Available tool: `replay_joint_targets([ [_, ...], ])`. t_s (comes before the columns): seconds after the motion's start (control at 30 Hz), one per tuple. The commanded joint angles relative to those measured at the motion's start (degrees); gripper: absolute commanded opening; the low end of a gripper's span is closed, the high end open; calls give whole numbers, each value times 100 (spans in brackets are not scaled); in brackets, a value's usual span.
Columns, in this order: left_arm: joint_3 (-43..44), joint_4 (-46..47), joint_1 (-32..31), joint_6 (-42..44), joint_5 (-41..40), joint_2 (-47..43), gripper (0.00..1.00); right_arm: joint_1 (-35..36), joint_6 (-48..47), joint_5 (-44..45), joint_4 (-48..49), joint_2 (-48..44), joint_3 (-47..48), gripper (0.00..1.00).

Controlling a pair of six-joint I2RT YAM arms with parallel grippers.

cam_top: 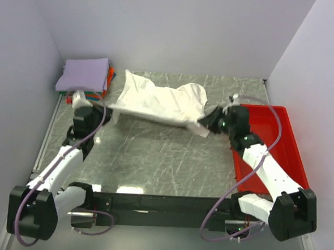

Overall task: Fold and stack the t-shirts
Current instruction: Move the tshirt to the center of the board, then flatten the tshirt out

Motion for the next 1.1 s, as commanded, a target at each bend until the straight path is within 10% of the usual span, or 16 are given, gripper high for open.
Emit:
replay_joint_targets([
  [0.0, -1016, 671, 125, -783, -251, -430, 1, 66, -51, 325, 55, -418, -821, 30],
  [0.4, -1916, -190, 116, -670, -822, -1688, 1, 101, 265, 739, -122, -1185, -2141, 48],
  [1.07, -1882, -67, 125, -573, -488, -1416, 1, 1059, 546, 1292, 1047, 1433, -1377, 50],
])
